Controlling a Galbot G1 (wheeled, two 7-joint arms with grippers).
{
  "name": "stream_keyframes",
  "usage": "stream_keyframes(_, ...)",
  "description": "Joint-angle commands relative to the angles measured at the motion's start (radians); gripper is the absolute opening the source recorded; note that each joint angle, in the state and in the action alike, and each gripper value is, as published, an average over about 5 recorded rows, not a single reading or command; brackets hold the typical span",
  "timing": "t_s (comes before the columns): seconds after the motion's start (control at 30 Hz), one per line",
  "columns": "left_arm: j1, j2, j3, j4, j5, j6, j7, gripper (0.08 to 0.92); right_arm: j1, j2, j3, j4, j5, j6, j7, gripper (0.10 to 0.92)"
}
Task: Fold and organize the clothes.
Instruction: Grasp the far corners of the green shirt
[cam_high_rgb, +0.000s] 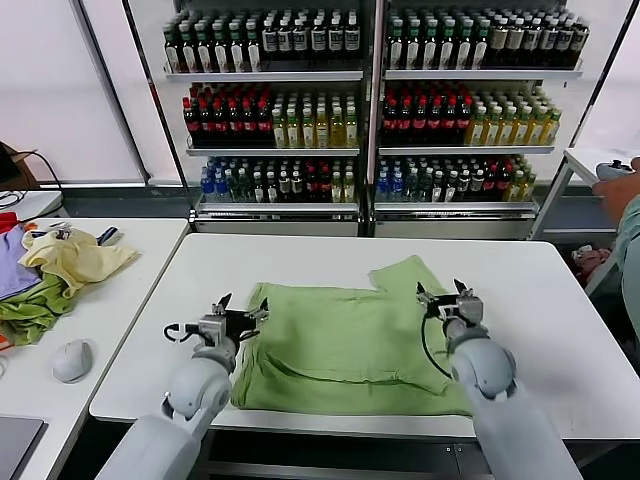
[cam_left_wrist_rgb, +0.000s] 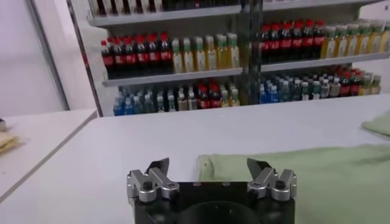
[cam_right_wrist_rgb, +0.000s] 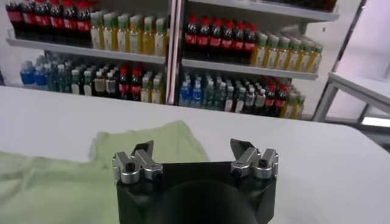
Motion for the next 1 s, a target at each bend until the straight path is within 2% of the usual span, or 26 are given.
stream_keyframes(0.03, -0.227, -0.037, 0.072, 0.288, -0.057, 0.016, -0.005, 0.823, 0.326, 0.047, -0.1, -0.436, -0.02, -0.016, -0.019, 0.823)
stream_keyframes(0.33, -0.238, -0.058, 0.095, 0.334, -0.062, 0.029, -0.004, 0.823, 0.364, 0.097, -0.088, -0.573, -0.041, -0.012, -0.035, 0.823)
stream_keyframes(0.67, -0.217, -0.056, 0.106, 0.325, -0.109, 0.034, 0.001, 0.81, 0.342, 0.118, -0.078, -0.593, -0.03, -0.006, -0.06, 0.817)
stream_keyframes(0.77, -0.204, -0.051, 0.11, 0.296, -0.111, 0.03, 0.005, 0.749, 0.332, 0.111, -0.08, -0.581, -0.013, -0.015, -0.065, 0.765)
stream_keyframes(1.0, -0.175, -0.042, 0.113, 0.258, -0.114, 0.014, 0.024, 0.55, 0.304, 0.088, -0.08, -0.534, 0.022, -0.025, -0.097, 0.561)
